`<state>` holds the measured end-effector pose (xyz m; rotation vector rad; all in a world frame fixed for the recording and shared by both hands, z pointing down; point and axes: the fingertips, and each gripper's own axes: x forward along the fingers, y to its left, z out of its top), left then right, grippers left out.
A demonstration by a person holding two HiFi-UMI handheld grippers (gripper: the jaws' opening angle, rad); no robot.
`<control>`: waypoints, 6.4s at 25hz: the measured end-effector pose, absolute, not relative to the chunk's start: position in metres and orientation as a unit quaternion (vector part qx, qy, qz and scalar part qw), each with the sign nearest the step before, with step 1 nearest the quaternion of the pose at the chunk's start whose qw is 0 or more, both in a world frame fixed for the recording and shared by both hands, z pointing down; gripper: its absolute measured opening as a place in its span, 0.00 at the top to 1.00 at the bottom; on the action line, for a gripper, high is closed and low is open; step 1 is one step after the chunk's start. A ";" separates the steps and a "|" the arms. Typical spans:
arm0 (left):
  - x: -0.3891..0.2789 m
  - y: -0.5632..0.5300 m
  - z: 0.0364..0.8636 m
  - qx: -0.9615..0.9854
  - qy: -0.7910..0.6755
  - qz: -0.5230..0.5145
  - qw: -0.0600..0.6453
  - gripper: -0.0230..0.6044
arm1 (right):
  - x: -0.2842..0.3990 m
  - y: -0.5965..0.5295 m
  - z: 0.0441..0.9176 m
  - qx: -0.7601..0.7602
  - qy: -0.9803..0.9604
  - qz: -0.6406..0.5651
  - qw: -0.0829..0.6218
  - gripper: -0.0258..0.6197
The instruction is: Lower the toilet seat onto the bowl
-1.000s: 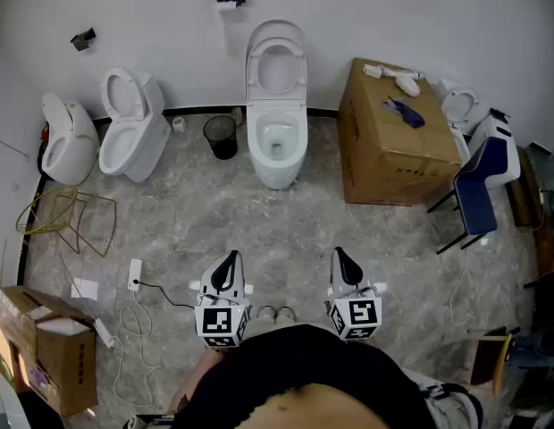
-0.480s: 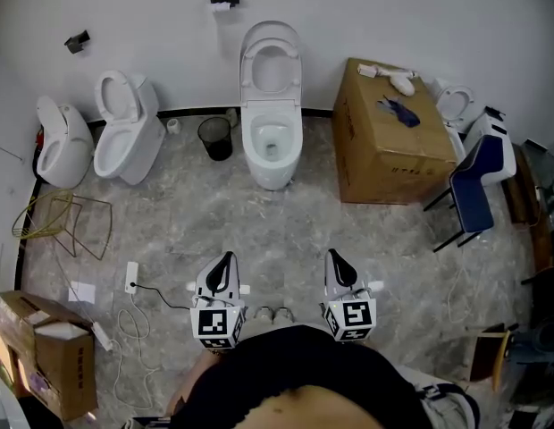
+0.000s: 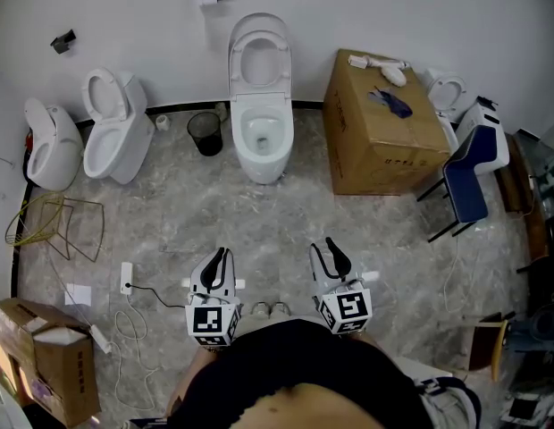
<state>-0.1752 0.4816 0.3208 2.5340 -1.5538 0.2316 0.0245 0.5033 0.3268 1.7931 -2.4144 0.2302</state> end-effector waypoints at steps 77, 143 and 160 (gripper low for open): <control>-0.172 0.119 0.336 0.825 -0.552 0.104 0.052 0.10 | 0.100 0.161 0.339 0.637 -0.765 0.046 0.085 0.21; -0.106 -0.311 0.416 0.898 -0.417 0.108 0.090 0.10 | 0.151 -0.320 0.416 0.513 -0.845 0.058 0.143 0.22; -0.089 -0.441 0.433 0.904 -0.400 0.105 0.106 0.10 | 0.160 -0.437 0.432 0.483 -0.849 0.000 0.212 0.28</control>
